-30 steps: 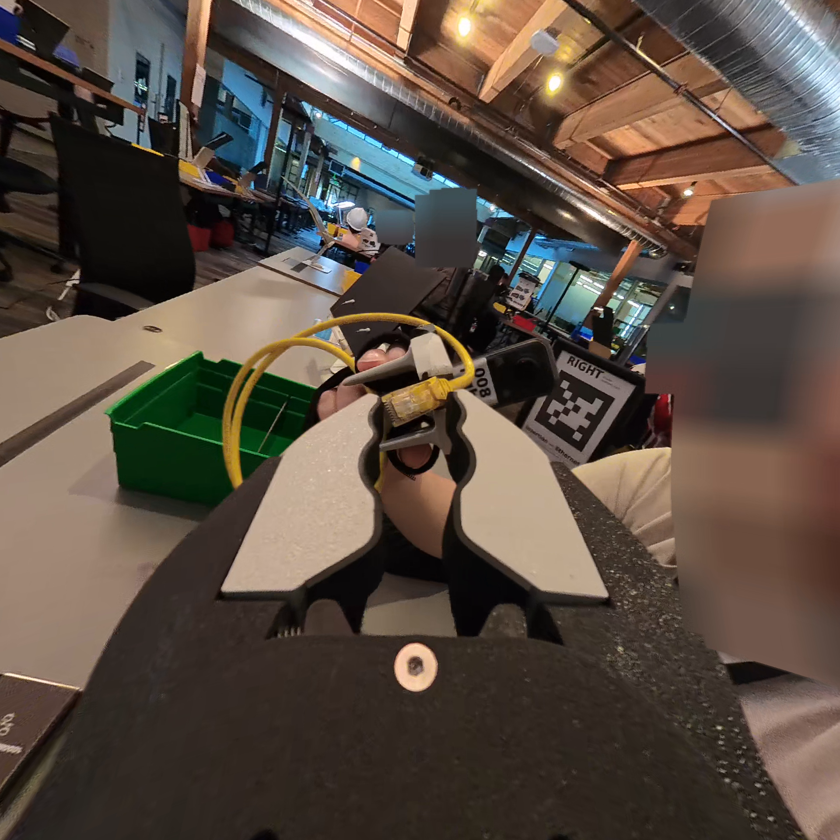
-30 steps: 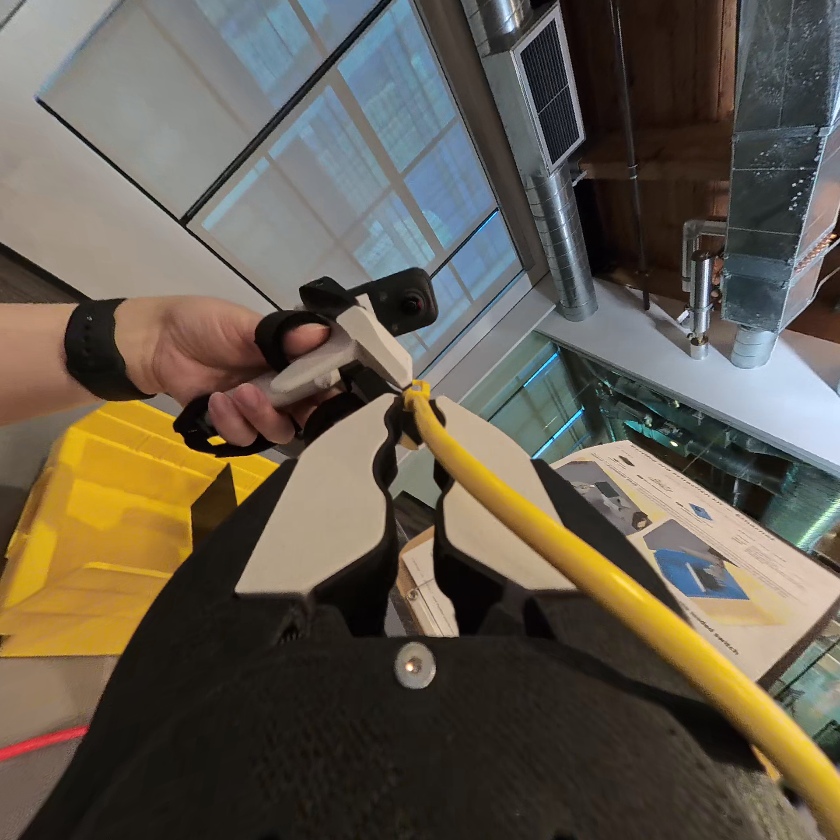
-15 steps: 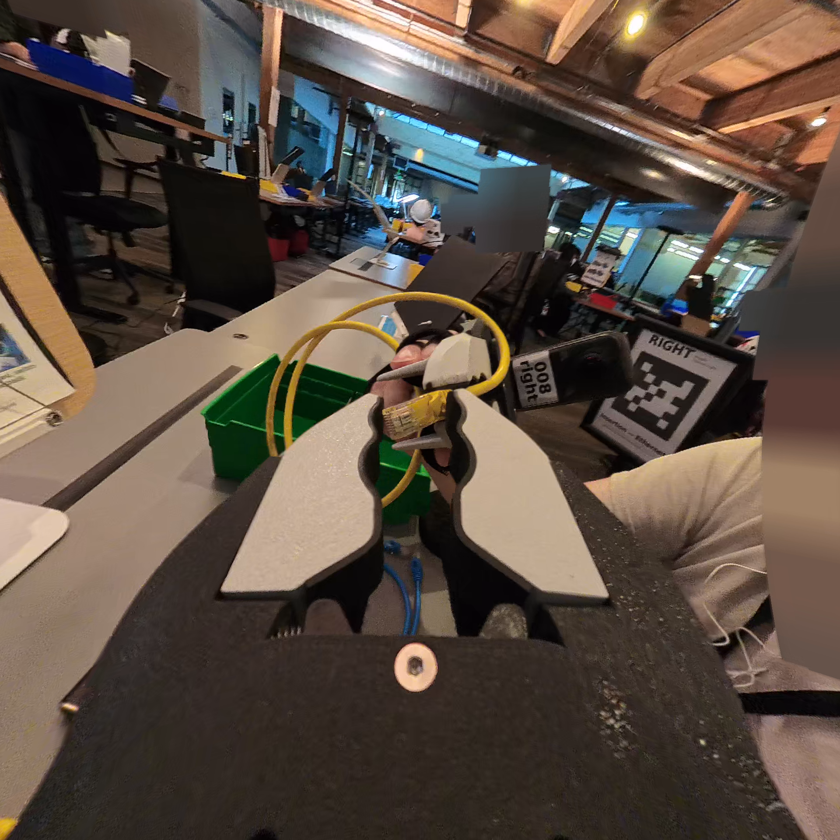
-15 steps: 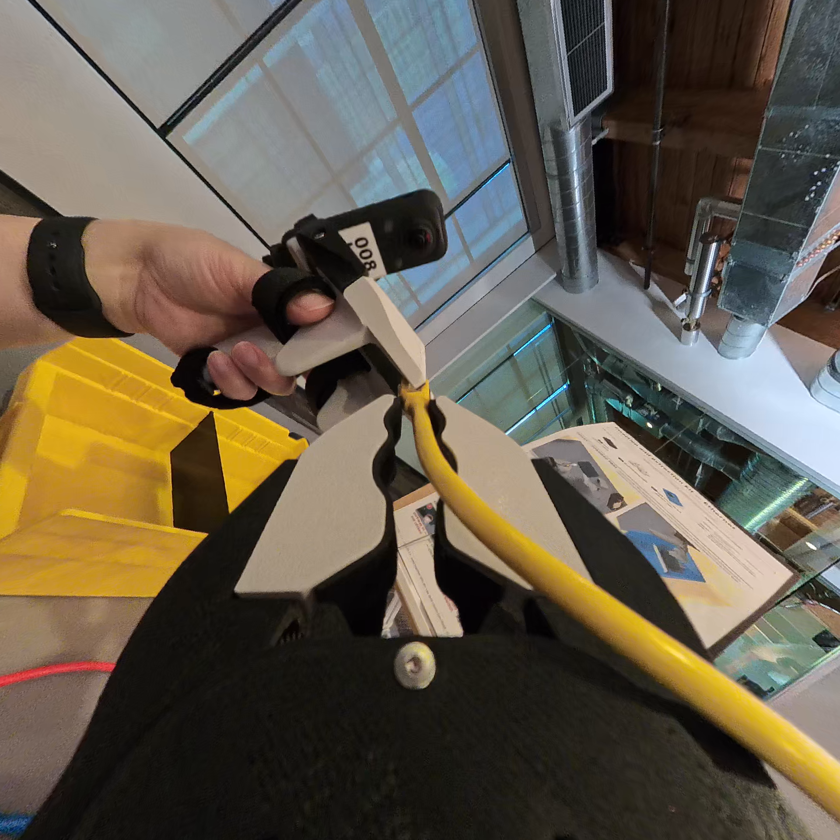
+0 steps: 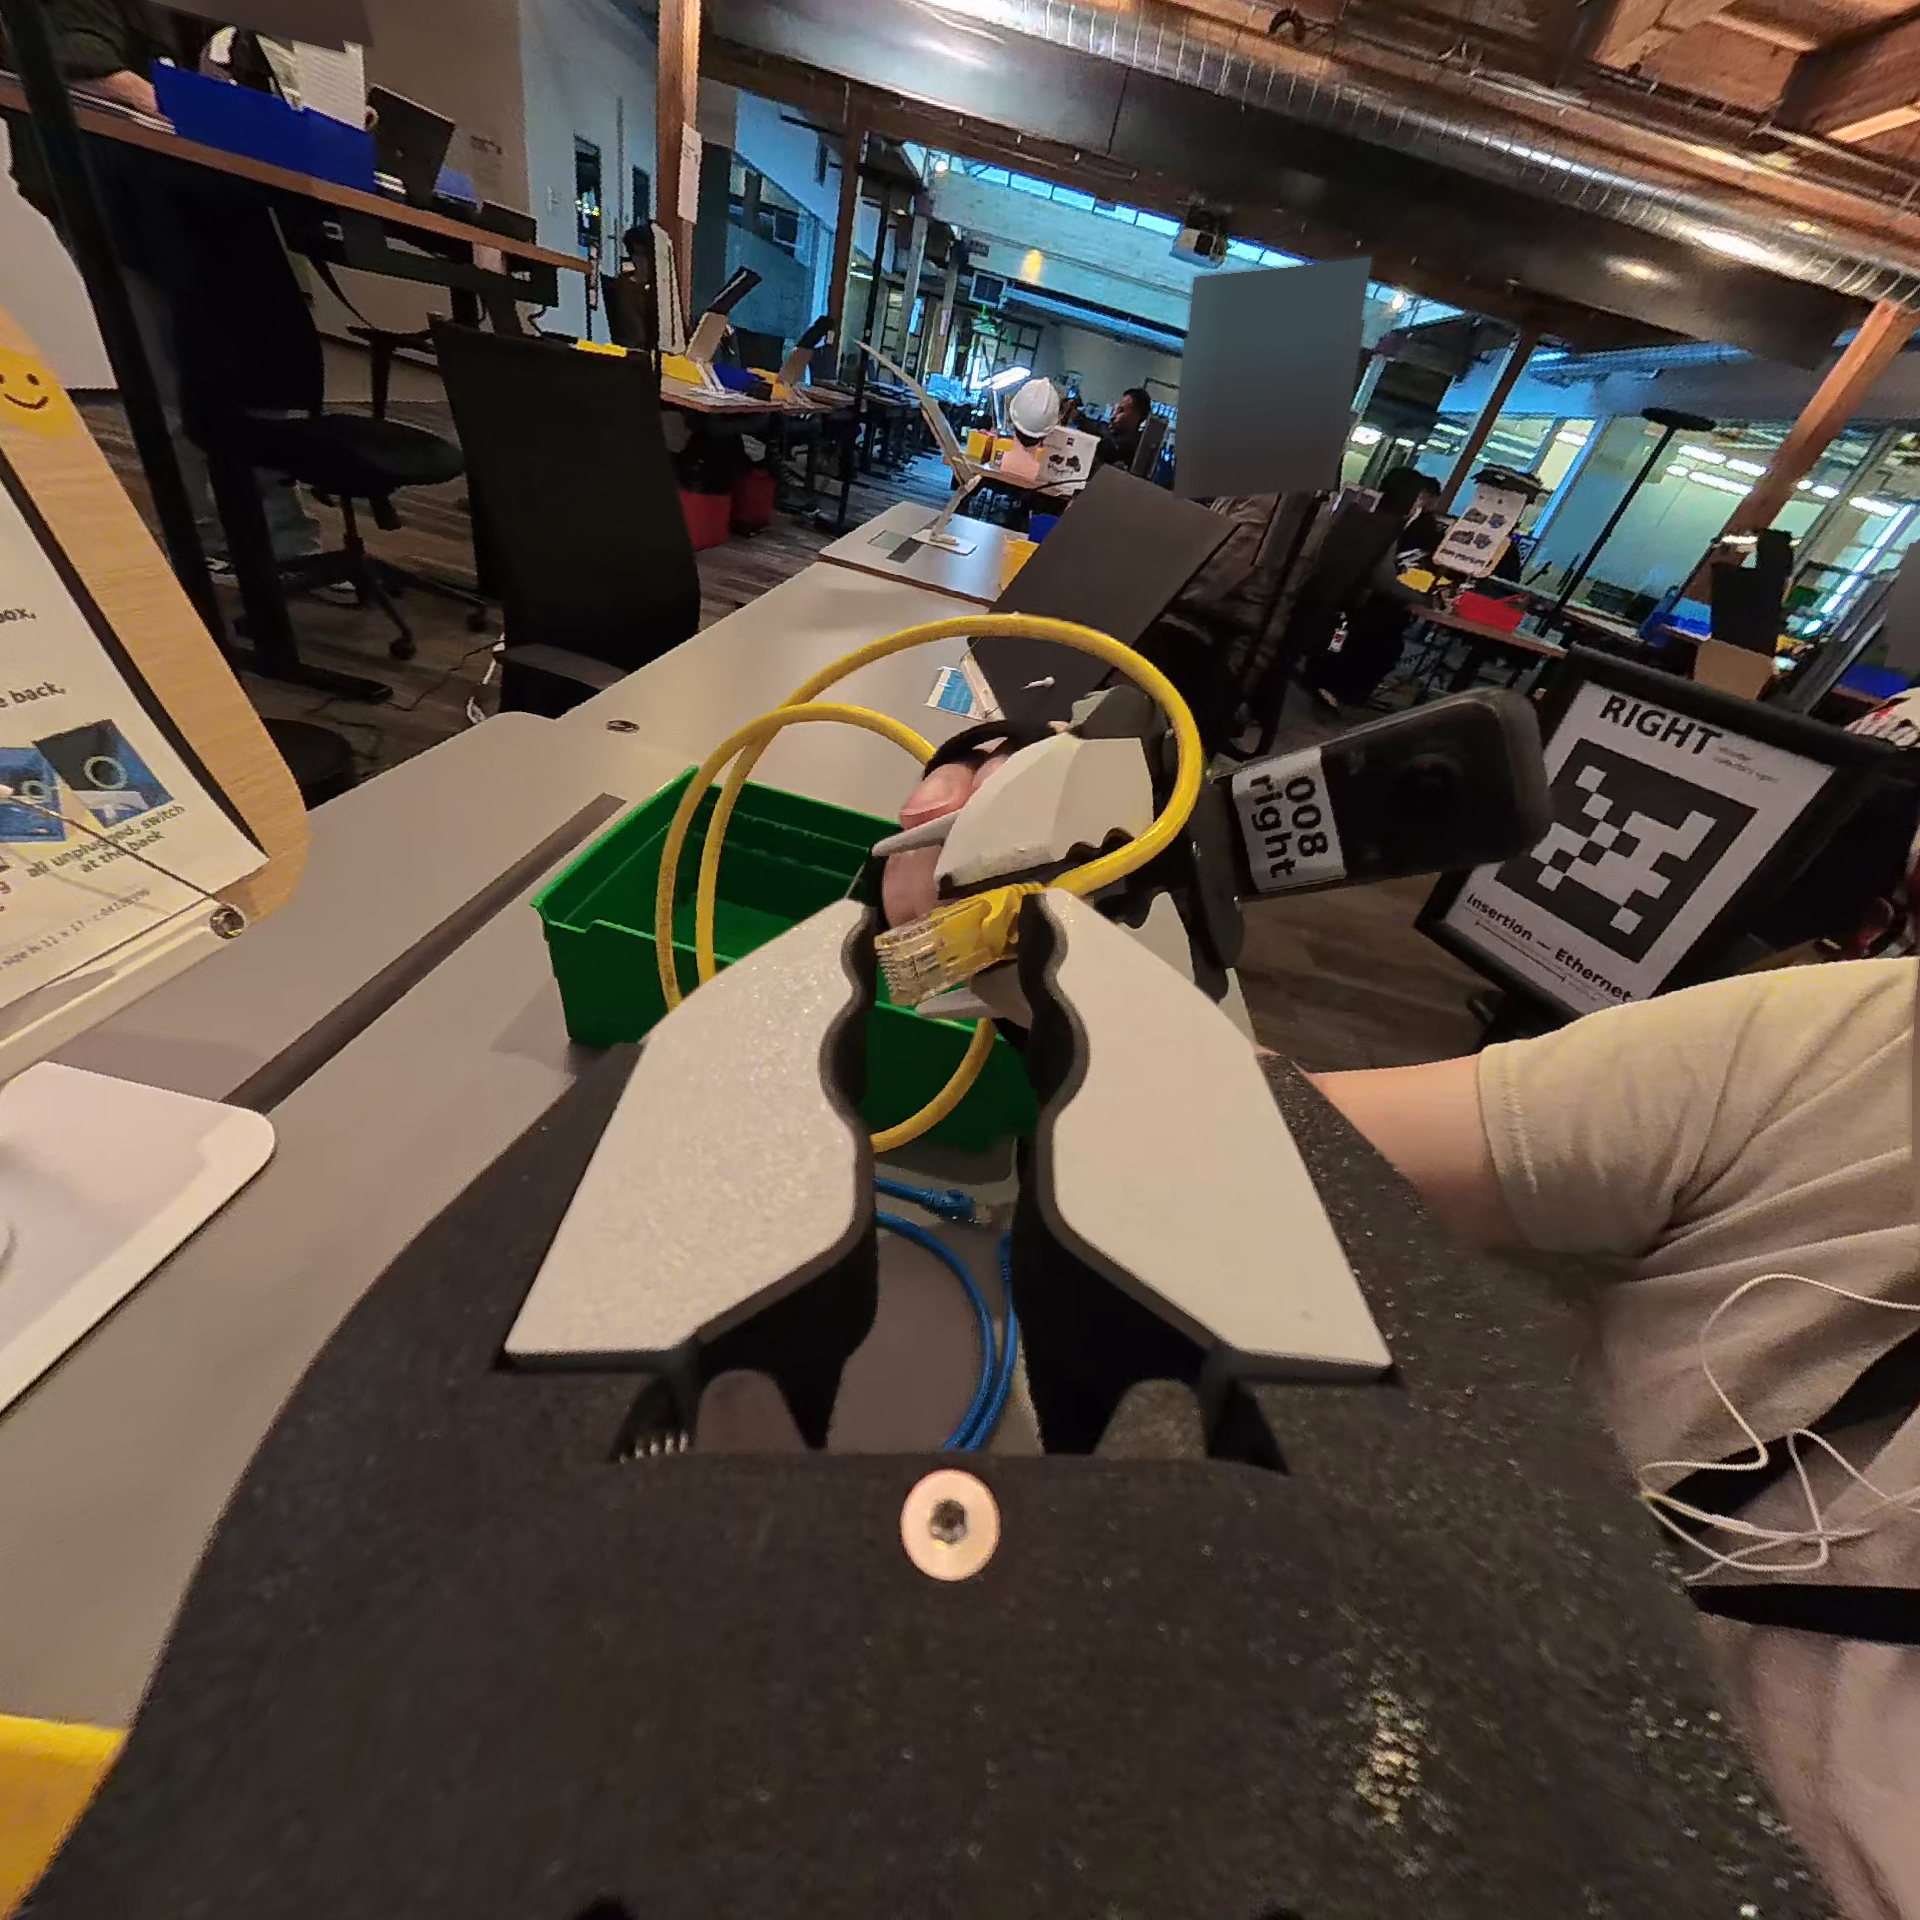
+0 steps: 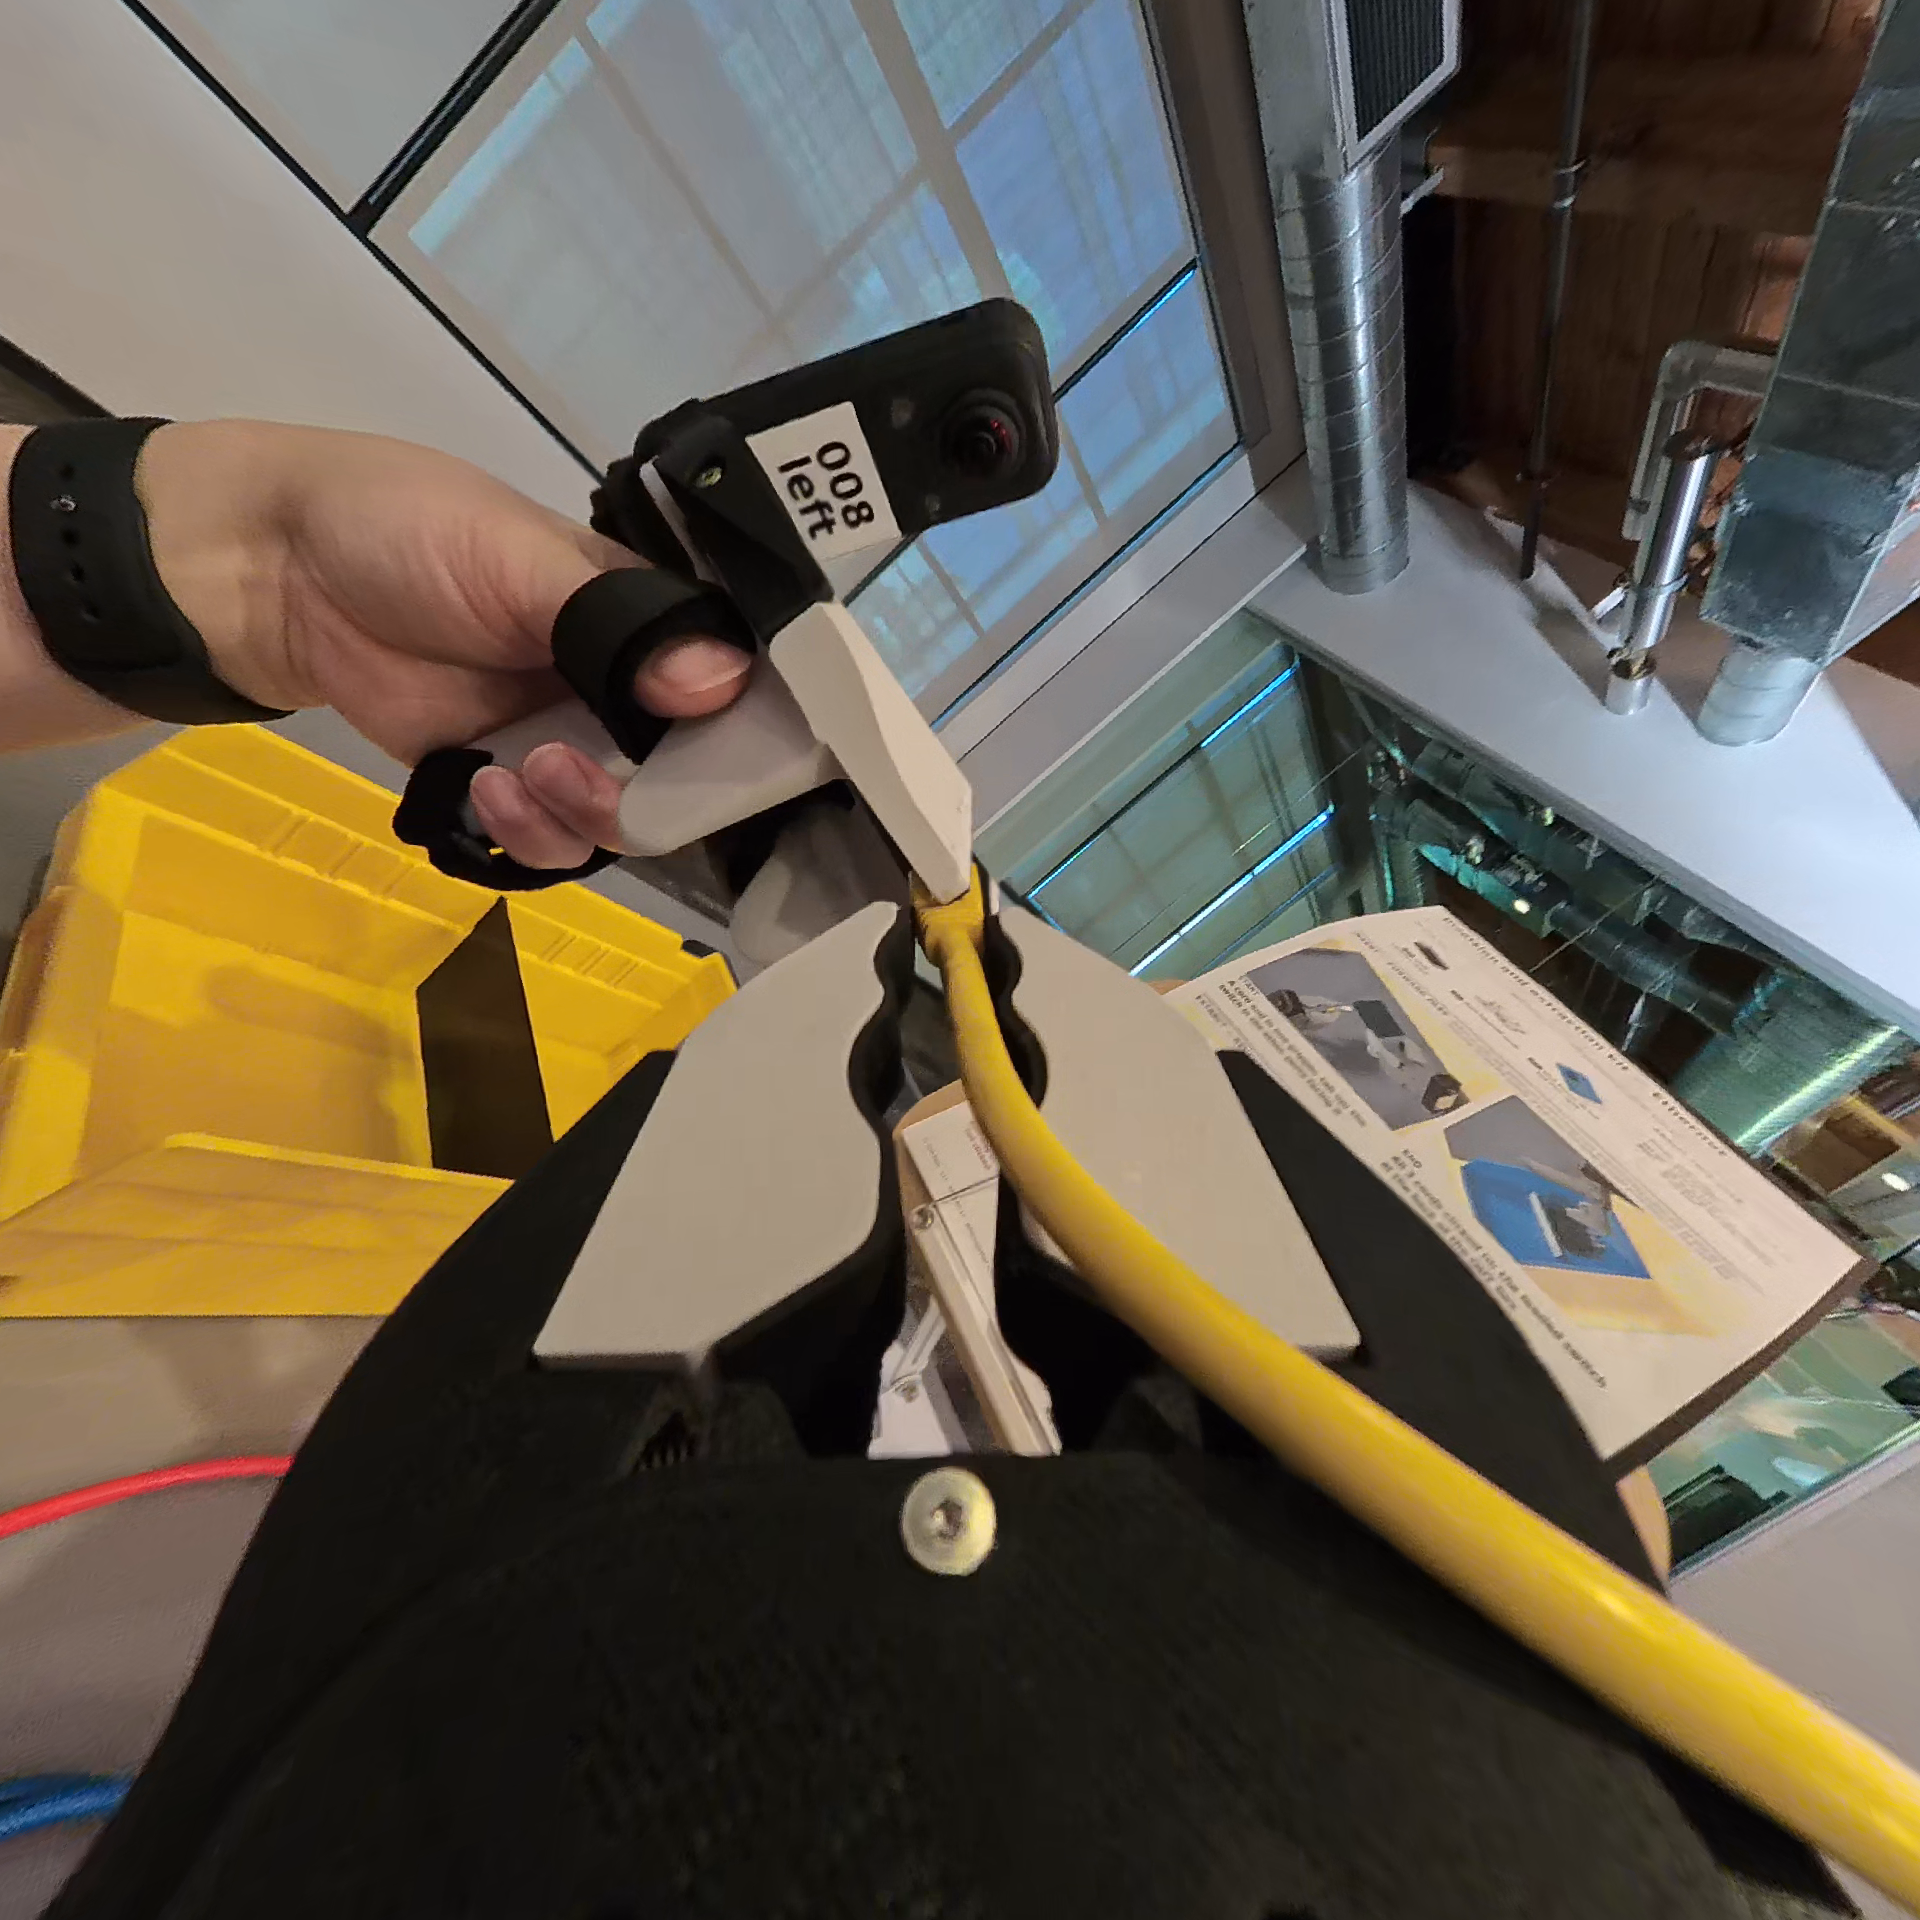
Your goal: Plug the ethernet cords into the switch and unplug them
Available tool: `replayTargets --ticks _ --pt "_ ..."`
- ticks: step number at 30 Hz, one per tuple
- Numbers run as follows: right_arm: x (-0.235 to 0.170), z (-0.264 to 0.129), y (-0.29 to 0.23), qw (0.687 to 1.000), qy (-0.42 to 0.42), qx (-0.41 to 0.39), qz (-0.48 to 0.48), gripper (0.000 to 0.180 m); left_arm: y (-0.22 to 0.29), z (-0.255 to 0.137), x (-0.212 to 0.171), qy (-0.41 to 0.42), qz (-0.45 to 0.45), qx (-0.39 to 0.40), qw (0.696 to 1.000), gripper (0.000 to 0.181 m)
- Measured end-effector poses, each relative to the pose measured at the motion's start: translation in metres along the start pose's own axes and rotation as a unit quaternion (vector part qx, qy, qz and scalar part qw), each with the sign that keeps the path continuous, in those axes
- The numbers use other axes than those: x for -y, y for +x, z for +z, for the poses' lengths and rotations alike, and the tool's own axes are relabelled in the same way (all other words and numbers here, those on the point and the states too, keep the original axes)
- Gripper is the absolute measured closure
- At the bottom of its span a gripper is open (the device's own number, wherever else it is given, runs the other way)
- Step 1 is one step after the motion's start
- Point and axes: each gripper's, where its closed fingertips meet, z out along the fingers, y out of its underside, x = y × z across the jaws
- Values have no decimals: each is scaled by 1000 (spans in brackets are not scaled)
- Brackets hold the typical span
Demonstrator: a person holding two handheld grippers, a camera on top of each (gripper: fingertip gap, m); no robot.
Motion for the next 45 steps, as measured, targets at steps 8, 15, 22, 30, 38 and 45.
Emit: replayTargets --ticks 8,15,22,30,38,45 --pt "-7 2 -3 999 -16 19 20 162 -6 0 -4 -12 6 23 1000 156" --pt "-10 0 -1 999 -29 16 10 167 -13 -6 4 11 -6 37 999 148" --pt "-1 -13 14 998 -4 28 61 167 -25 -43 20 48 33 92 994 140" --pt "8 -28 31 992 38 28 114 167 -11 -19 7 23 2 14 1000 142" --pt "25 -57 63 993 49 -17 108 167 -48 -3 -38 -104 78 115 985 151" --pt "72 -92 68 986 110 24 125 167 -92 19 -101 -263 80 220 936 136"
